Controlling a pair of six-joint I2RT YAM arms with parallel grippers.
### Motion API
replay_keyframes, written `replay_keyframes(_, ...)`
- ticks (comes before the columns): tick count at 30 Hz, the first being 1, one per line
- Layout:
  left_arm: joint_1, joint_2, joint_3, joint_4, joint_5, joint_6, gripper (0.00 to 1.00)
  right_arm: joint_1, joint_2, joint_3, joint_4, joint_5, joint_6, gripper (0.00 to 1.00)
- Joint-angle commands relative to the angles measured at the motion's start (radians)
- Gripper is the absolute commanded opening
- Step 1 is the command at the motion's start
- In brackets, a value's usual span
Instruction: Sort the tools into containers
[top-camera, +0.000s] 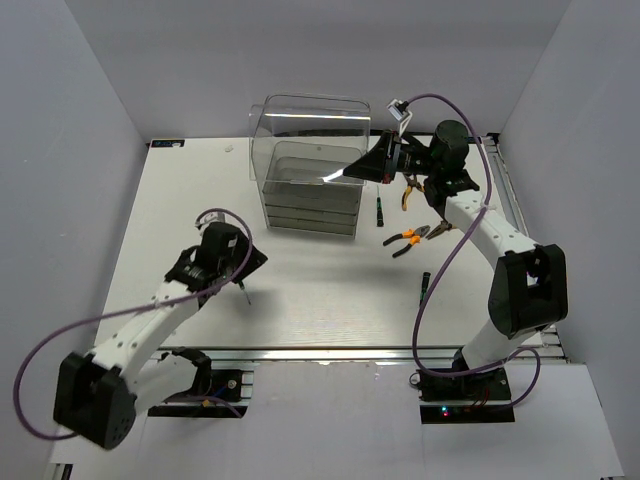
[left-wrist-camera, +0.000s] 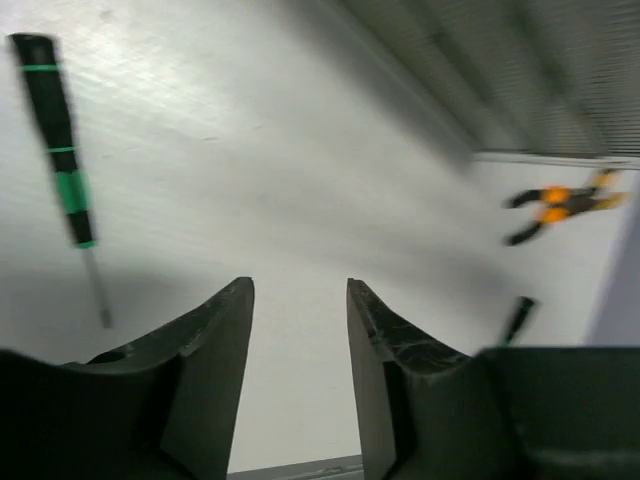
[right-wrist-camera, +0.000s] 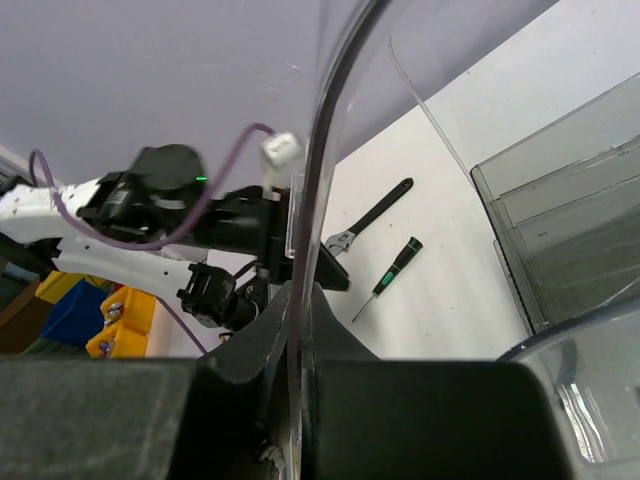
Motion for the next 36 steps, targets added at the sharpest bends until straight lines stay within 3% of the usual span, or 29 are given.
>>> replay_keyframes(1,0.058,0.164,0.087,-0.174,0.039,0.056,0.55,-0.023,-0.027,0.090,0.183,0.047,-0.065,0.00)
replay_keyframes(8,0.213,0.364,0.122,-0.133,0.083,0.120,0.62,-0.026,-0.029,0.075,0.192,0.043,-0.065,0.00)
replay_keyframes(15,0.241,0.522,0.180,-0.096,0.085,0.166,0.62,-0.029,-0.030,0.070,0.196,0.040,-0.066,0.00)
replay_keyframes(22,0.251,0.631,0.222,-0.121,-0.003,0.174,0.54,-0.031,-0.035,0.059,0.198,0.038,-0.066,0.00)
replay_keyframes(32,0.259,0.669,0.225,-0.138,-0.027,0.203,0.51,-0.034,-0.043,0.042,0.203,0.038,-0.066,0.00)
replay_keyframes(36,0.259,0.695,0.210,-0.145,-0.014,0.180,0.33,-0.035,-0.043,0.044,0.204,0.038,-0.066,0.00)
